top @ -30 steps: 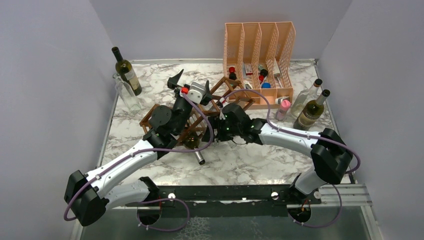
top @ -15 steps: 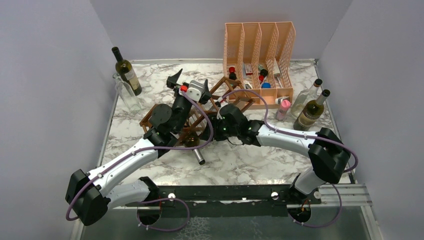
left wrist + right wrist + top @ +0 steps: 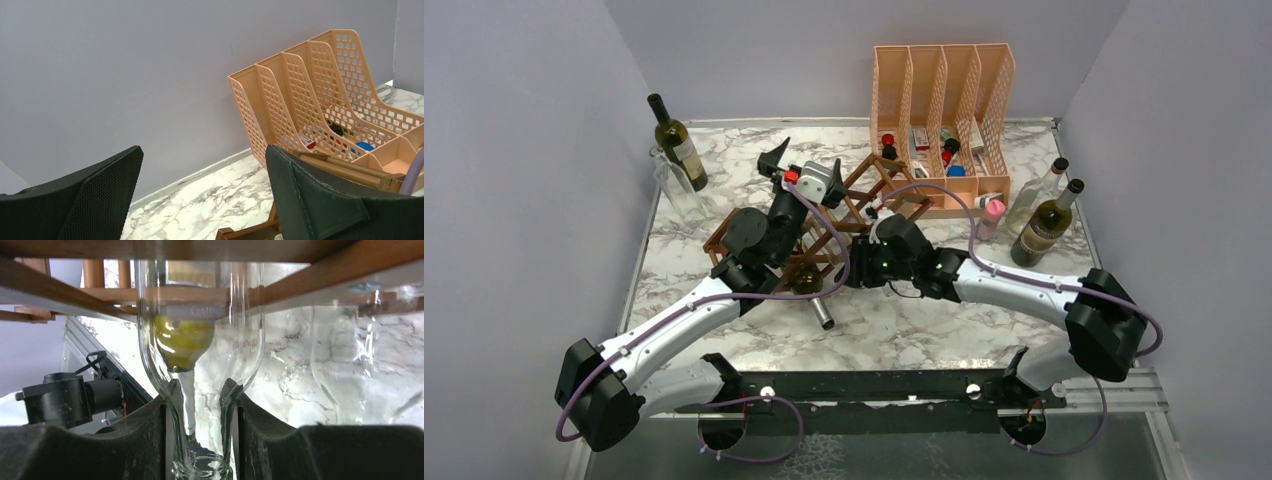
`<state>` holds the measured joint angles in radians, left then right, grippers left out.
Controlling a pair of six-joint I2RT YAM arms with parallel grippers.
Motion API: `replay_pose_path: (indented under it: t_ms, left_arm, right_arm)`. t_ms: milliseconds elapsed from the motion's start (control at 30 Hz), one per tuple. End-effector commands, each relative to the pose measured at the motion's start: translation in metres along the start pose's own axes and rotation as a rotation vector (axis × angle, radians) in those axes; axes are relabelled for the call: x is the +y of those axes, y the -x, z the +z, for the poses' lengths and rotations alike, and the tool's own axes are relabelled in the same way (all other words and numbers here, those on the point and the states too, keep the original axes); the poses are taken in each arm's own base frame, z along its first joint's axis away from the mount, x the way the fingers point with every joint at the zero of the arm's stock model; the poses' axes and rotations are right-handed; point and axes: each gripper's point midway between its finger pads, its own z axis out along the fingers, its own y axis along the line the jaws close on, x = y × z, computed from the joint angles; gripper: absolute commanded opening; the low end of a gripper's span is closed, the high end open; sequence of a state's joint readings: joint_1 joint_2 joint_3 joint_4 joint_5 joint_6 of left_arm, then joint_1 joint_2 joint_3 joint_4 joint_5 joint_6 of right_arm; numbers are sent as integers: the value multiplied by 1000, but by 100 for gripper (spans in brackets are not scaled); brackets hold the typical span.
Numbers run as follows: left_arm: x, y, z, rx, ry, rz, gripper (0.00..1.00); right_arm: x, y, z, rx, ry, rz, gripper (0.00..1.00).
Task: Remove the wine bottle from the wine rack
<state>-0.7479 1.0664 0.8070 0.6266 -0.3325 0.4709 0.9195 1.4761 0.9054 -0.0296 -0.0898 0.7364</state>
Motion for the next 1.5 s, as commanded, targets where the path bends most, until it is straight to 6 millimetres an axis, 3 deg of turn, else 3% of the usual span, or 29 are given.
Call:
replay_pose_path:
  t_ms: [0,367,633,900,1467]
  left_arm:
    - [4,6,-1,-28,11,-8,99]
    - [4,8,-2,-32,10,-10,99]
    - [2,9,-1,-35,1,-21,99]
    - [-3,5,1,-28,-14,-28,99]
    - [-9,5,3,-23,-40,-34,99]
  right_arm:
    - [-12,-1,-16,-22,-58,3,21]
    - [-11,-15,-61,-14,-23,29,1]
    - [-16,-25,-90,-16,-12,13,1]
    - [-17,-36,-86,29,10,-29,1]
    - [-36,-26,-125,9,-161,-17,1]
